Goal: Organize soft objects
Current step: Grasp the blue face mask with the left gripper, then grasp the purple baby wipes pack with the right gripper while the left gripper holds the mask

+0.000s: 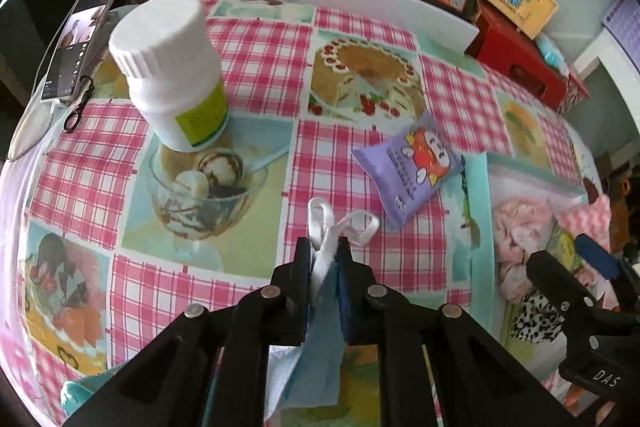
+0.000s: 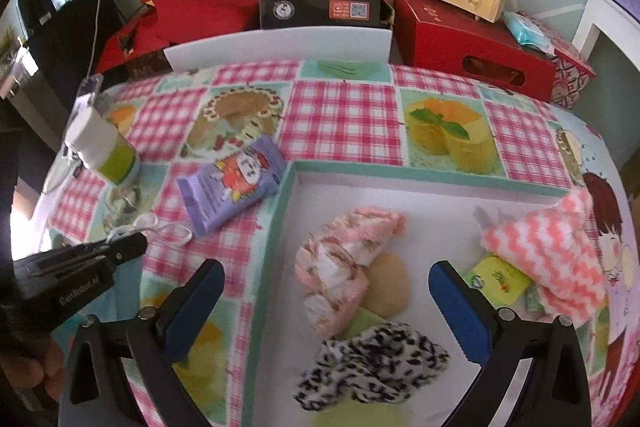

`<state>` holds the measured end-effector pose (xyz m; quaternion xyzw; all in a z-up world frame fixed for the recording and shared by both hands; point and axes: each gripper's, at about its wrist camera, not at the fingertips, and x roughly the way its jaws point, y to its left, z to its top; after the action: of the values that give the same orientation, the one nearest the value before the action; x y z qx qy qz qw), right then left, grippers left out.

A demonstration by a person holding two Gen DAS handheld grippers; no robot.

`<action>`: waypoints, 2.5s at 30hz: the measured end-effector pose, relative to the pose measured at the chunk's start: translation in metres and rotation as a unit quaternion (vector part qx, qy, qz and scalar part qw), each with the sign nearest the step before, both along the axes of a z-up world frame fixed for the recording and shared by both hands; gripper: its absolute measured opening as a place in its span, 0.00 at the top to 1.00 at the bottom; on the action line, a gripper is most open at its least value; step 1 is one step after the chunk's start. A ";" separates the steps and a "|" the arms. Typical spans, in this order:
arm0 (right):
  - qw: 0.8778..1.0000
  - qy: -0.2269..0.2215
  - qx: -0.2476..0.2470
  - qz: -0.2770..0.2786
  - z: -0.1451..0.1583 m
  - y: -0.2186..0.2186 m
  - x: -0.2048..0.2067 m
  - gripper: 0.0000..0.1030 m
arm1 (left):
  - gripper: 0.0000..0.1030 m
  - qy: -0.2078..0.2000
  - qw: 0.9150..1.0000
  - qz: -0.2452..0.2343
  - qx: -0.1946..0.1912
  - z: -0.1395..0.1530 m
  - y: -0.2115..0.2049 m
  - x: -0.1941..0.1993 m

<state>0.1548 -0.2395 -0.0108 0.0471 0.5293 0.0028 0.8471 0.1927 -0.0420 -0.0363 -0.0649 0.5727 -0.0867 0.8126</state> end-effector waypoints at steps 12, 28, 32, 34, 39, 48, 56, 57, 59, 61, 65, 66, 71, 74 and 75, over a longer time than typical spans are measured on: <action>0.998 0.014 0.063 0.020 0.003 0.032 0.036 0.08 | 0.88 -0.018 0.999 0.033 -0.032 0.005 0.015 -0.001; 0.989 0.087 0.122 0.012 -0.013 0.065 0.080 0.16 | 0.88 -0.028 0.995 0.065 -0.065 0.008 0.034 0.000; 0.987 0.110 0.117 0.003 -0.023 0.068 0.089 0.16 | 0.88 -0.035 0.995 0.073 -0.065 0.012 0.041 0.000; 0.985 0.124 0.121 0.004 -0.030 0.070 0.094 0.16 | 0.89 -0.037 0.994 0.078 -0.069 0.013 0.045 -0.001; 0.981 0.157 0.115 -0.020 -0.047 0.069 0.104 0.16 | 0.89 -0.037 0.993 0.082 -0.073 0.014 0.048 0.000; 0.978 0.167 0.112 -0.056 -0.062 0.064 0.124 0.17 | 0.89 -0.032 0.992 0.093 -0.083 0.010 0.055 0.002; 0.985 0.164 0.051 -0.033 -0.070 0.086 0.150 0.17 | 0.89 -0.029 0.991 0.096 -0.083 0.008 0.057 0.003; 0.986 0.162 0.043 -0.024 -0.072 0.091 0.152 0.17 | 0.89 -0.029 0.991 0.096 -0.084 0.009 0.058 0.003; 0.986 0.161 0.031 -0.007 -0.074 0.099 0.153 0.17 | 0.89 -0.028 0.991 0.095 -0.085 0.008 0.058 0.003; 0.987 0.158 0.008 0.014 -0.076 0.108 0.150 0.17 | 0.89 -0.027 0.992 0.094 -0.084 0.008 0.058 0.003; 0.987 0.142 -0.032 0.067 -0.076 0.126 0.142 0.28 | 0.88 -0.023 0.991 0.102 -0.084 0.006 0.063 0.004; 0.987 0.139 -0.030 0.074 -0.075 0.127 0.140 0.32 | 0.88 -0.022 0.991 0.103 -0.083 0.005 0.064 0.004; 0.988 0.129 -0.027 0.082 -0.075 0.125 0.135 0.43 | 0.89 -0.021 0.991 0.102 -0.084 0.005 0.063 0.003; 0.988 0.125 -0.024 0.086 -0.076 0.132 0.141 0.44 | 0.89 -0.021 0.991 0.103 -0.084 0.005 0.063 0.004; 0.988 0.125 -0.024 0.087 -0.076 0.134 0.141 0.44 | 0.89 -0.020 0.991 0.103 -0.084 0.004 0.063 0.004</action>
<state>0.2956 -0.1054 -0.0868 -0.0190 0.6329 0.0578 0.7719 0.1969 0.0213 -0.0321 -0.1898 0.5368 -0.0512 0.8205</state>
